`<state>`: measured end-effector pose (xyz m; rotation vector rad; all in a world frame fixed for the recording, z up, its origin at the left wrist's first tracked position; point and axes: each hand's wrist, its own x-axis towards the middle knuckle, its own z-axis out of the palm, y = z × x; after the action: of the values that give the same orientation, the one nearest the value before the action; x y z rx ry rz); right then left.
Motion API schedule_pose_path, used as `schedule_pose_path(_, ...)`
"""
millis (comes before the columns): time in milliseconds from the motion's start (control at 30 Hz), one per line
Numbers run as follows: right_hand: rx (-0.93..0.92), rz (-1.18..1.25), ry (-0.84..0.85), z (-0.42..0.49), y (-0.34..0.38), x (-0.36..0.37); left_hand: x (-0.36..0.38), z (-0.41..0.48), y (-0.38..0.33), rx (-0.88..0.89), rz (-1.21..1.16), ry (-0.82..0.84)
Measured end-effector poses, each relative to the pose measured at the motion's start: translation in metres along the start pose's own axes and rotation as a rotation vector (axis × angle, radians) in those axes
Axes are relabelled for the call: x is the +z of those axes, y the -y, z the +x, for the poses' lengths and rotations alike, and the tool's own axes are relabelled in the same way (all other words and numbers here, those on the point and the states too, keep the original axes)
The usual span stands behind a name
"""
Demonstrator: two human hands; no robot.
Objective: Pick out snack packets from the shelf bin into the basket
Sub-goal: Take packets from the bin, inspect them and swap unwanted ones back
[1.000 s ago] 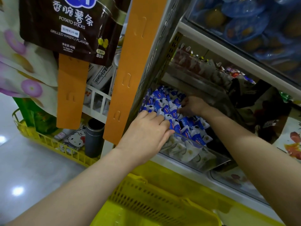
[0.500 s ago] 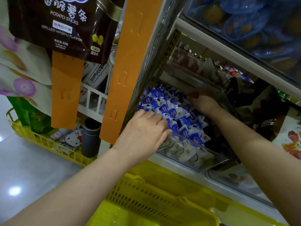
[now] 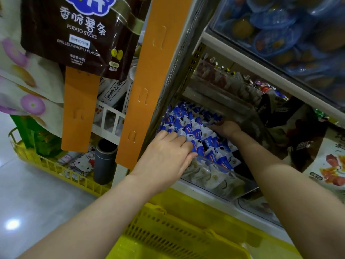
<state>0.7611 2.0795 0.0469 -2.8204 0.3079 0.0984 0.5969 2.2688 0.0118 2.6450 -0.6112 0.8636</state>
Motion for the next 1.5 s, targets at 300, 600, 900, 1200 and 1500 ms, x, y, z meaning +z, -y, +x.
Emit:
schedule_pose_path(300, -0.335, 0.274, -0.483, -0.07, 0.006, -0.039, -0.009, 0.0, -0.005, -0.048, -0.005, 0.16)
schedule_pose_path(600, -0.635, 0.832, -0.161, -0.195, -0.016, -0.031, -0.034, -0.019, -0.051, -0.408, -0.631, -0.038)
schedule_pose_path(900, -0.452, 1.013, 0.18, -0.249, -0.065, 0.033, -0.028, -0.068, -0.093, -0.736, -1.272, 0.167)
schedule_pose_path(1200, -0.22, 1.071, 0.278, -0.257, -0.087, 0.063, -0.002, -0.09, -0.1, -0.834, -1.239, 0.309)
schedule_pose_path(1500, -0.32, 0.943, 0.216, -0.254, -0.089, 0.07, -0.001, -0.089, -0.099, -0.88, -1.269, 0.258)
